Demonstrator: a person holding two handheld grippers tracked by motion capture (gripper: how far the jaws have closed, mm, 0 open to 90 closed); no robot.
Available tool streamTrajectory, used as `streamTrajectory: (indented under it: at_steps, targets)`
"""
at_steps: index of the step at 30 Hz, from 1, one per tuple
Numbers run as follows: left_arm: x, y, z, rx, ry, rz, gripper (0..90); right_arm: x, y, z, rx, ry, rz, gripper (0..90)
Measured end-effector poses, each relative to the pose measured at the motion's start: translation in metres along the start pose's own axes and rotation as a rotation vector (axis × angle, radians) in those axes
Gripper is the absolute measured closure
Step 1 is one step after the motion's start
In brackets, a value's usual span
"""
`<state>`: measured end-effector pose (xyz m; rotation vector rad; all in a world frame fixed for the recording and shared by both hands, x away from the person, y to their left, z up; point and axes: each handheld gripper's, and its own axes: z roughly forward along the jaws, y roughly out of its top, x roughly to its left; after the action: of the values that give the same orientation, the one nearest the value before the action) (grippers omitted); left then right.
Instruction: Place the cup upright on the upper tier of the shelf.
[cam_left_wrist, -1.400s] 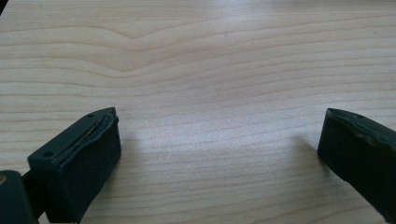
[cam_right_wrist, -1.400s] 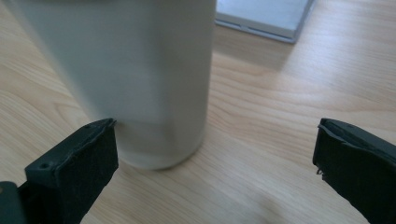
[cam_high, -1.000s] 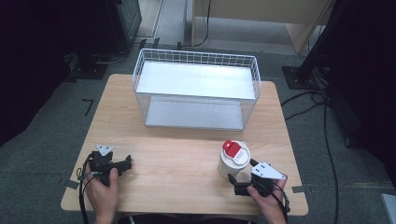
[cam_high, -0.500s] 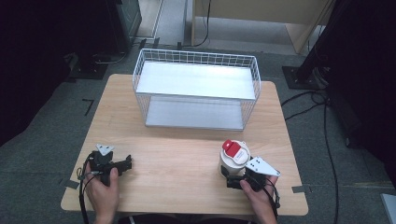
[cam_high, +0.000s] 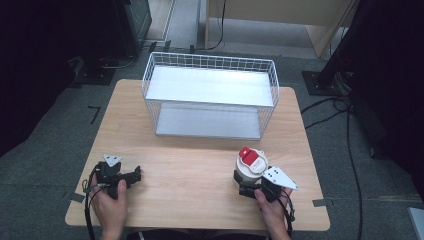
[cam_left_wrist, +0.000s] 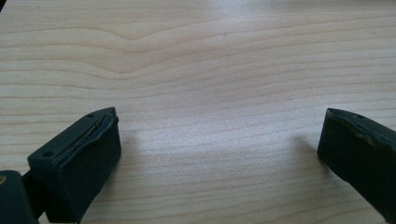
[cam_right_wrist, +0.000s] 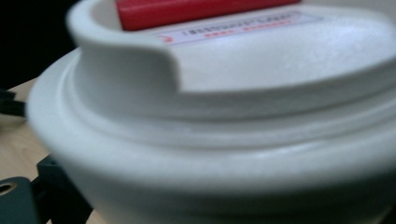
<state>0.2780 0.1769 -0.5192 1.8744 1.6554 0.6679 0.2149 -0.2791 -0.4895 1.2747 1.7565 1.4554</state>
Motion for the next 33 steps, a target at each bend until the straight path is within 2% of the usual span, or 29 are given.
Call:
streamTrajectory:
  at_steps: [2,9,14,24,33]
  targets:
    - [0.0,0.0,0.0,0.0,0.0,0.0,0.0,0.001,0.001,0.0,-0.012,-0.022,-0.001,4.0]
    - [0.0,0.0,0.0,0.001,-0.001,0.001,0.0,0.004,0.001,0.0,-0.01,-0.051,-0.001,3.8]
    - [0.0,0.0,0.0,0.001,0.0,0.002,0.0,0.003,0.004,-0.003,-0.024,-0.044,0.025,3.9]
    - [0.0,0.0,0.0,0.001,0.0,0.001,0.0,0.008,0.016,-0.006,-0.045,-0.038,0.015,4.0]
    - [0.0,0.0,0.0,0.0,0.0,0.0,0.0,0.009,0.033,-0.005,-0.089,-0.06,0.007,4.0]
